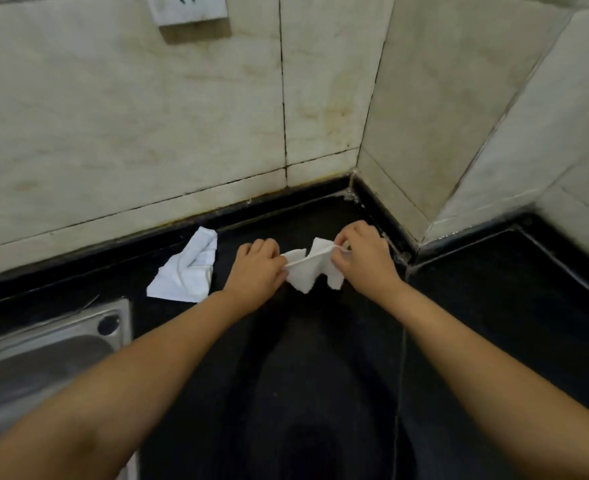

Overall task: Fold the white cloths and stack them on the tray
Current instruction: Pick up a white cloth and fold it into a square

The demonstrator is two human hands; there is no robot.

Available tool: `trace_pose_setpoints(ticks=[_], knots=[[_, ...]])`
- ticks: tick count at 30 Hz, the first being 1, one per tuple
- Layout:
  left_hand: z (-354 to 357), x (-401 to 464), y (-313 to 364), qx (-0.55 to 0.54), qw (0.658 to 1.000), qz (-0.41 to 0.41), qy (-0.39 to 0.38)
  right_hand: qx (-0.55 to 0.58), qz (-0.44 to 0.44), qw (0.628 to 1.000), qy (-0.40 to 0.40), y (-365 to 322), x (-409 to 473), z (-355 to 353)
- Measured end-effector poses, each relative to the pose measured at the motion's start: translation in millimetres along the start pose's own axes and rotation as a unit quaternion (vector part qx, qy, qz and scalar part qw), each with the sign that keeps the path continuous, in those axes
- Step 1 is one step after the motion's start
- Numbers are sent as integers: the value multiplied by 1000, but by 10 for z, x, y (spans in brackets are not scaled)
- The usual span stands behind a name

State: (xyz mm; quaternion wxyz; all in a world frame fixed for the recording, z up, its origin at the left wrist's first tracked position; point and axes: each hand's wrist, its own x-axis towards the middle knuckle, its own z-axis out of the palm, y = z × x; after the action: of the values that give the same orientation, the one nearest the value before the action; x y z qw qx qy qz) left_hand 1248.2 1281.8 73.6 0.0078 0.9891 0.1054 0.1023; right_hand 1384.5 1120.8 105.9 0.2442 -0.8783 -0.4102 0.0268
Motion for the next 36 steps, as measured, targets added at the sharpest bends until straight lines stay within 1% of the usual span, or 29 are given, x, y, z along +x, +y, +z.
trace_pose_setpoints(ticks=[2, 4, 6, 8, 10, 12, 14, 16, 17, 19, 22, 24, 26, 28, 29, 30, 31, 33, 34, 36], knots=[[-212, -168, -45, -42, 999, -15, 26, 83, 36, 995, 31, -145, -147, -303], [-438, -314, -70, -111, 992, -32, 49, 175, 55, 982, 35, -249, -335, -583], [-699, -435, -37, -177, 980, -58, 63, 212, 44, 976, 29, -310, -545, -798], [-907, -540, 2, -260, 958, -103, 63, 229, 39, 972, 14, -337, -729, -926], [-1056, -650, 28, -342, 927, -146, 55, 238, 53, 970, 10, -347, -835, -975], [-1170, -713, 61, -402, 894, -189, 62, 272, 84, 958, 31, -379, -856, -979], [-1271, -716, 105, -466, 845, -251, 82, 322, 121, 937, 57, -449, -835, -993], [-1367, -698, 134, -539, 783, -290, 107, 373, 148, 913, 77, -523, -798, -1015], [-1415, -696, 132, -570, 756, -299, 117, 393, 153, 903, 83, -556, -791, -1030], [-1485, -753, 116, -615, 719, -298, 123, 413, 155, 893, 86, -613, -853, -1086], [-1411, -1001, 131, -665, 687, -277, 94, 413, 151, 895, 74, -572, -1094, -1088], [-1222, -1244, 197, -677, 683, -270, 53, 418, 162, 892, 54, -464, -1319, -963], [-937, -1521, 288, -672, 684, -284, -3, 412, 190, 891, 26, -315, -1579, -734], [-593, -1838, 396, -666, 678, -307, -60, 381, 213, 900, -22, -152, -1889, -446], [-422, -2004, 448, -653, 681, -320, -85, 366, 220, 903, -50, -77, -2064, -304], [-260, -2176, 499, -632, 691, -332, -112, 352, 228, 904, -79, -2, -2248, -161], [-113, -2345, 540, -602, 709, -340, -140, 338, 237, 904, -108, 56, -2426, -33], [61, -2606, 623, -556, 740, -335, -178, 309, 251, 905, -150, 132, -2686, 148], [94, -2671, 650, -547, 748, -333, -176, 302, 253, 905, -160, 156, -2739, 201], [74, -2663, 668, -534, 757, -345, -150, 289, 252, 910, -160, 187, -2682, 249]])
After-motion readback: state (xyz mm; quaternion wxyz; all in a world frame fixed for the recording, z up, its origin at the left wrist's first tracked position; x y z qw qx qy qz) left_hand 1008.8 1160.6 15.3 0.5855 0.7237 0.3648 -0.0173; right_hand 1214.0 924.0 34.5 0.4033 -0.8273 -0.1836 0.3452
